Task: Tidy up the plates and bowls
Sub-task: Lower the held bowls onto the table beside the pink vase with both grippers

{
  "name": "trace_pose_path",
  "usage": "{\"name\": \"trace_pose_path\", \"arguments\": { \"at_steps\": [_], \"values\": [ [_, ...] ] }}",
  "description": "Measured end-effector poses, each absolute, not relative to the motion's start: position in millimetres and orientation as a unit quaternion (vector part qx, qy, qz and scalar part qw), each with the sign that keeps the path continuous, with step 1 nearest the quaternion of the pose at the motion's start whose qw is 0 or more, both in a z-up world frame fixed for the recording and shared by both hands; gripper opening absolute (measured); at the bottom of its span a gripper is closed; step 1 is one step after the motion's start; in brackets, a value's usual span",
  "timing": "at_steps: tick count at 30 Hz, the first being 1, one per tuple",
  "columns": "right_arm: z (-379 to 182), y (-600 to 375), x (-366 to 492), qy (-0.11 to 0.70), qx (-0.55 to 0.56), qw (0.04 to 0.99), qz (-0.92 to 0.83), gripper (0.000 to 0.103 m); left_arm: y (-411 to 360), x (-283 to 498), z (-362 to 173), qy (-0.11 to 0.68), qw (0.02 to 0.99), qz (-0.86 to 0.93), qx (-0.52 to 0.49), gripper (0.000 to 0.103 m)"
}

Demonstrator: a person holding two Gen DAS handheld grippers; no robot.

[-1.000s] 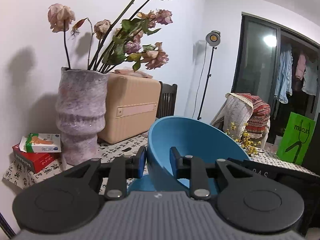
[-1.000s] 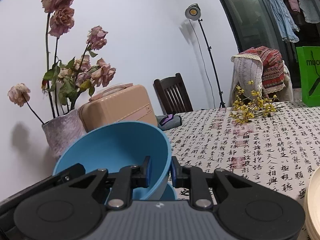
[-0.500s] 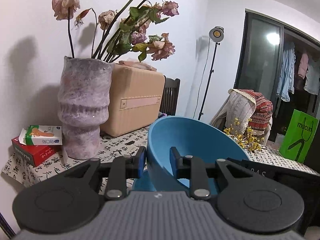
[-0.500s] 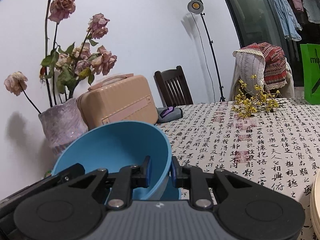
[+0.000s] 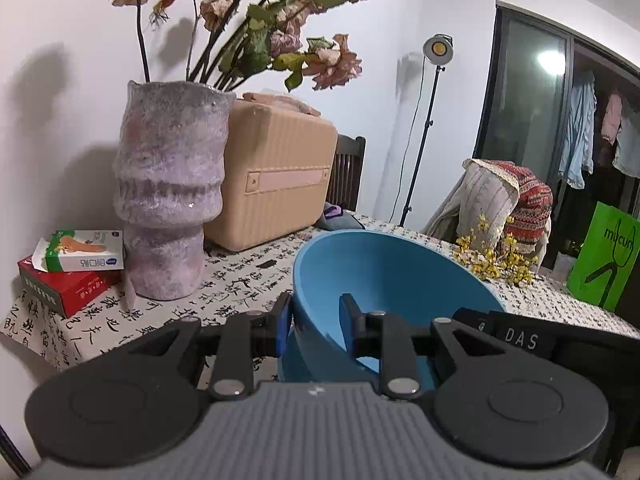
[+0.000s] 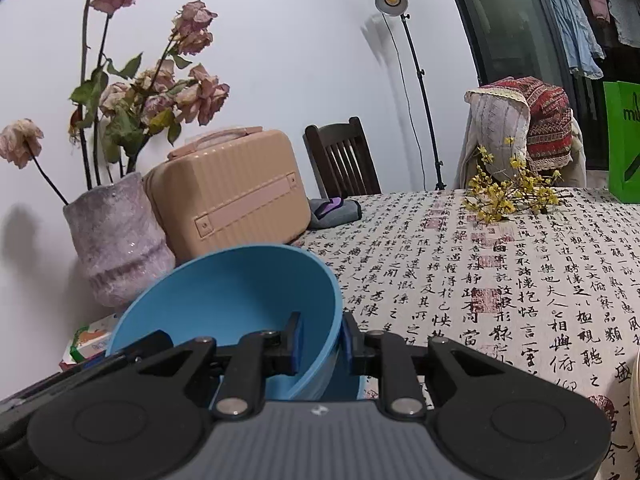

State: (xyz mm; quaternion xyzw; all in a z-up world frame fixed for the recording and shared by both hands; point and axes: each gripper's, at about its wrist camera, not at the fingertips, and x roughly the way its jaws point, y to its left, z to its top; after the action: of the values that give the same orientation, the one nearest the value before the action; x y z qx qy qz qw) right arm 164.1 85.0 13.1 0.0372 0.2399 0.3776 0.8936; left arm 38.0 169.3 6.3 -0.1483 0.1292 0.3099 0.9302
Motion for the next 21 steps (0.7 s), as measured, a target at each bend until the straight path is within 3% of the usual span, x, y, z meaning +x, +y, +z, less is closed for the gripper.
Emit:
{"name": "trace_pose_path", "arguments": {
  "at_steps": [21],
  "values": [
    [-7,98,172,0.252,0.008,0.897,0.364,0.019,172,56,-15,0.165,0.922,0.323,-0.135,0.026]
  ]
}}
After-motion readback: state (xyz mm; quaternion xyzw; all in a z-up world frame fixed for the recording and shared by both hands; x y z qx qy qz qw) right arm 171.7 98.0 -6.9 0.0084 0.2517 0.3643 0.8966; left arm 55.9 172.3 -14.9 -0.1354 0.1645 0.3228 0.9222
